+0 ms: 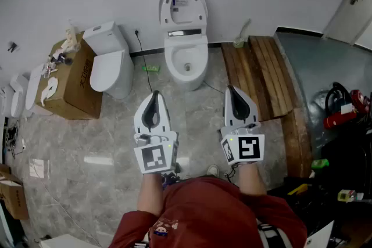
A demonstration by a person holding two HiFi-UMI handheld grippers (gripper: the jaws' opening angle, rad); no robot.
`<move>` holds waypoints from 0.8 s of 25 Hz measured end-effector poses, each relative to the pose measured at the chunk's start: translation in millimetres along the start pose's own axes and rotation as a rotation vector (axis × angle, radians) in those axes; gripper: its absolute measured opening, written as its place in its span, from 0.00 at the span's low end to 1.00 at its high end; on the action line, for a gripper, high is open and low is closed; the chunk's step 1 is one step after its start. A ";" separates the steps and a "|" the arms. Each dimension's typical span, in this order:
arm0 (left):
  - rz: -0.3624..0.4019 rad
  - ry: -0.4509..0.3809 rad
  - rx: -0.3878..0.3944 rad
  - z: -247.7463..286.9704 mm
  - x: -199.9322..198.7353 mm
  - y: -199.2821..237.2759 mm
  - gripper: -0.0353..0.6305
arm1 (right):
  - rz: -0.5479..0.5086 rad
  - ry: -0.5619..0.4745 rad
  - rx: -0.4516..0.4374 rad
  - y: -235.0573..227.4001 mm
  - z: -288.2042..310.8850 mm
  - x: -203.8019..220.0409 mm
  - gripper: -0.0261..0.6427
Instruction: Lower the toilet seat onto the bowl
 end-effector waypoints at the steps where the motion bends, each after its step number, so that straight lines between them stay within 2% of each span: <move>1: 0.000 0.001 0.002 1.0 0.1 -0.4 0.07 | -0.004 0.001 0.003 -1.1 1.1 -0.2 0.06; 10: 0.007 -0.018 0.028 8.0 -7.5 -24.8 0.07 | -0.009 -0.007 0.005 -20.0 3.1 3.0 0.06; 16: -0.029 0.009 0.027 13.6 -2.6 -47.9 0.07 | 0.033 0.007 -0.009 -40.7 -2.0 12.6 0.06; 20: -0.026 0.026 0.021 14.5 3.3 -68.7 0.07 | 0.046 0.020 -0.010 -61.7 -13.3 21.0 0.06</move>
Point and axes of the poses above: the fingertips, and each gripper's own axes: z forward along the fingers, y to its left, x out of its underside, the point moved 2 cm from there along -z, backward along the fingers, and after that the axes turned 12 degrees about -x, right-handed, at the moved point
